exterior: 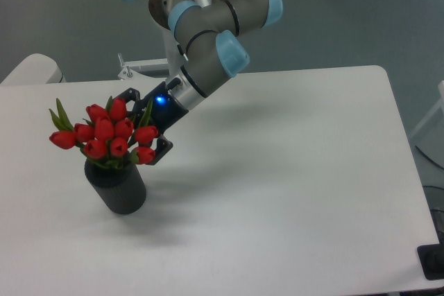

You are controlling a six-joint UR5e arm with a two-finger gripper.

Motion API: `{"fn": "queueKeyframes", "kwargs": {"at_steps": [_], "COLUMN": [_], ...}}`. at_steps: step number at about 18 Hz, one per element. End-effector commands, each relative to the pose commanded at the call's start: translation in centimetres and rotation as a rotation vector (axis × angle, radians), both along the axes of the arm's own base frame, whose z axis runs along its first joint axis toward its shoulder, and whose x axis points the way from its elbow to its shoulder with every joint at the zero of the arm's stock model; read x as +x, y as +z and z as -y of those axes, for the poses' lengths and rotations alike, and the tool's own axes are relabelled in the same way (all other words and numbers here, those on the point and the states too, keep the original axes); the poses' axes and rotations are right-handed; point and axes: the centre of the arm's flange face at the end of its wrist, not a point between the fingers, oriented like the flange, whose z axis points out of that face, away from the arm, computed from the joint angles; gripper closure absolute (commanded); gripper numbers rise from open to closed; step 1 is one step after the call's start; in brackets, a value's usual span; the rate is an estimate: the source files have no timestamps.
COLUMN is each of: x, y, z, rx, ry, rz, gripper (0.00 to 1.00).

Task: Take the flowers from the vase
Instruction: 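Close the gripper on the tulip stems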

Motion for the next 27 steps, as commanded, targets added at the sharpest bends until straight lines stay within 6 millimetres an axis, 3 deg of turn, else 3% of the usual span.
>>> {"fn": "queueKeyframes", "kwargs": {"at_steps": [10,14,17,27], "x": [0.4,0.1,-0.3,-0.5], "y": [-0.3,0.0,0.4,0.7], "z": [-0.3,-0.3,-0.4,-0.6], "rx": [-0.003,0.002,0.008,0.014], "ry": [-0.009,-0.006,-0.003,-0.002], "rz": [0.006,0.0,-0.007,-0.014], "gripper": [0.01,0.29,0.41,0.57]}}
